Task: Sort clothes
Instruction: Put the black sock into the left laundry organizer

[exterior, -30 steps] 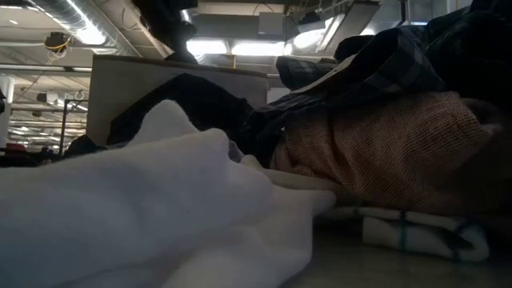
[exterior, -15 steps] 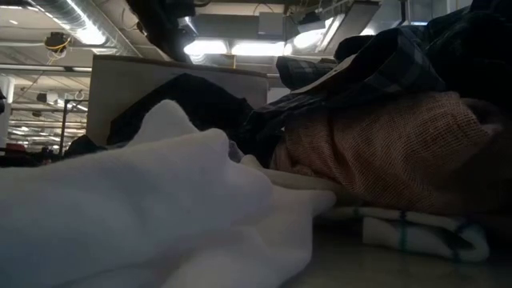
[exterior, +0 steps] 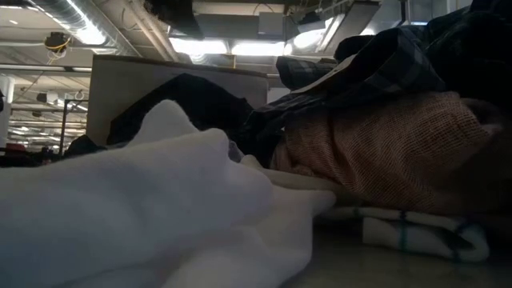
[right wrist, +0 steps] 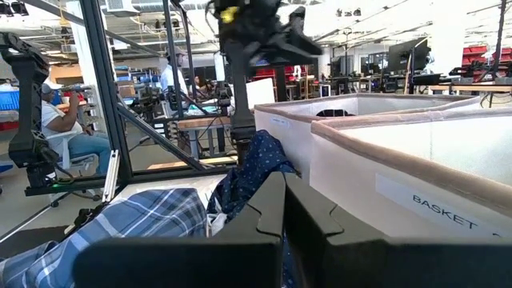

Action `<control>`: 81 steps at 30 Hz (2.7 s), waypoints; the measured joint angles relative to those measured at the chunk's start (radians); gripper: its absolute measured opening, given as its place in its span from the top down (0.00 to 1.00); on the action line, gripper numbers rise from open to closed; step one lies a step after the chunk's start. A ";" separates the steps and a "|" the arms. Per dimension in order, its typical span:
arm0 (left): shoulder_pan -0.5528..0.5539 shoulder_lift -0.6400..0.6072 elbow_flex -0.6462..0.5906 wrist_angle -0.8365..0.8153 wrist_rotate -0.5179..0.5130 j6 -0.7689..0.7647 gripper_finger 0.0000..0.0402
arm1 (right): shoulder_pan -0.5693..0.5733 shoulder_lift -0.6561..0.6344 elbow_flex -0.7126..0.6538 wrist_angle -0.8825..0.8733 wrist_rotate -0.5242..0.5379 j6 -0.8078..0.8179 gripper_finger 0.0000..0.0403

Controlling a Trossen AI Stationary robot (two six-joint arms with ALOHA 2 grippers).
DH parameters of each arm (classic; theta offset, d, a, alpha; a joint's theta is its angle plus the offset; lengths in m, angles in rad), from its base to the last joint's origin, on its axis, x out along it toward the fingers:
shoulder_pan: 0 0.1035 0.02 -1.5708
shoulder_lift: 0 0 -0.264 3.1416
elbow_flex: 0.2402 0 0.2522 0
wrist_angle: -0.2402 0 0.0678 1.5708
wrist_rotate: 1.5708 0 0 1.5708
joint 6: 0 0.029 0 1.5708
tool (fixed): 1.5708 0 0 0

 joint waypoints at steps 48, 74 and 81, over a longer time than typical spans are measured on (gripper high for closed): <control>-0.510 0.497 -0.001 0.000 0.786 -0.513 0.68 | 0.000 0.000 0.000 0.001 0.000 0.000 0.97; -0.542 0.644 -0.002 0.099 0.869 -0.444 0.88 | 0.000 0.000 0.000 0.001 -0.010 0.003 0.97; -0.527 0.643 -0.002 0.095 0.936 -0.459 0.98 | 0.000 0.000 0.000 0.001 -0.010 0.003 0.97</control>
